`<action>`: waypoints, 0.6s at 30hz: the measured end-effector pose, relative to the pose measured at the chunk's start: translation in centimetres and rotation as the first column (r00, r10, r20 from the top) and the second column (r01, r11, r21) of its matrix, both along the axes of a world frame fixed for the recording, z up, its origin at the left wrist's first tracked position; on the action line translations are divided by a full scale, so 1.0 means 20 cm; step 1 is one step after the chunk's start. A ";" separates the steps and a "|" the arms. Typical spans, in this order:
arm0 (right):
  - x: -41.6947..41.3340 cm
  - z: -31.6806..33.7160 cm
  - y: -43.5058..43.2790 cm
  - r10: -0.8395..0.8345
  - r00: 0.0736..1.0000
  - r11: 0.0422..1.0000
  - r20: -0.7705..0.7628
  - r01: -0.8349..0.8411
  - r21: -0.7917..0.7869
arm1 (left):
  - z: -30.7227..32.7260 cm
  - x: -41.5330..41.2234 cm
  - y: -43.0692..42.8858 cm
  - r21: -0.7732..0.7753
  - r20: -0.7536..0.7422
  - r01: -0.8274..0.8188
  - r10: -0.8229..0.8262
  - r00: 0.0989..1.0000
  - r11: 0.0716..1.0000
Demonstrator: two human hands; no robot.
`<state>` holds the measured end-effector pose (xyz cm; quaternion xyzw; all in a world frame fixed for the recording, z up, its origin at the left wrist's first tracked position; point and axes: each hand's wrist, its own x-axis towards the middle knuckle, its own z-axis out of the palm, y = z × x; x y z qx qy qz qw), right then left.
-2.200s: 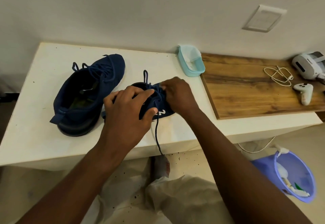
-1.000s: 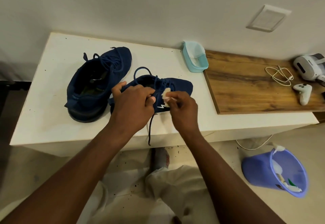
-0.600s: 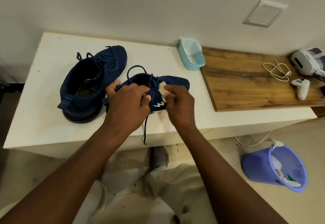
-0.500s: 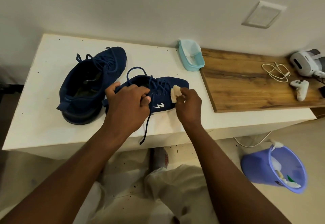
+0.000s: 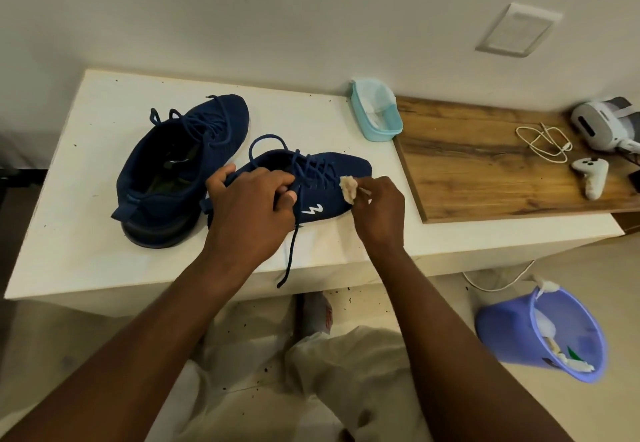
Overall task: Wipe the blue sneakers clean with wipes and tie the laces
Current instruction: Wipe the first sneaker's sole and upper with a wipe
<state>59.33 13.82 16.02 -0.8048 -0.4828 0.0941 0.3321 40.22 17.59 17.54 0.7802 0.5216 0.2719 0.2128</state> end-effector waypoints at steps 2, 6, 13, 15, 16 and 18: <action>-0.05 -0.01 -0.01 0.006 1.000 1.000 -0.009 -0.006 -0.010 | 0.00 0.00 0.00 -0.006 0.007 0.003 -0.003 1.000 1.000; -0.29 0.00 -0.08 0.265 0.963 0.962 0.046 -0.267 0.055 | 0.01 0.00 0.00 0.006 -0.017 -0.003 0.004 1.000 1.000; 0.01 -0.05 -0.04 -0.015 1.000 0.998 0.018 0.016 -0.065 | 0.01 -0.01 0.00 -0.014 0.024 0.005 -0.005 1.000 1.000; -0.10 -0.03 -0.06 0.071 0.997 0.996 0.012 -0.070 -0.057 | 0.01 0.00 0.00 -0.015 0.034 0.007 -0.006 0.999 1.000; -0.19 -0.02 -0.08 0.138 0.990 0.989 0.012 -0.138 -0.049 | 0.01 0.00 0.01 -0.015 0.036 0.007 -0.007 0.999 1.000; -0.34 -0.01 -0.11 0.260 0.965 0.966 0.032 -0.260 -0.002 | 0.01 -0.01 0.02 -0.020 0.035 0.016 -0.015 0.999 1.000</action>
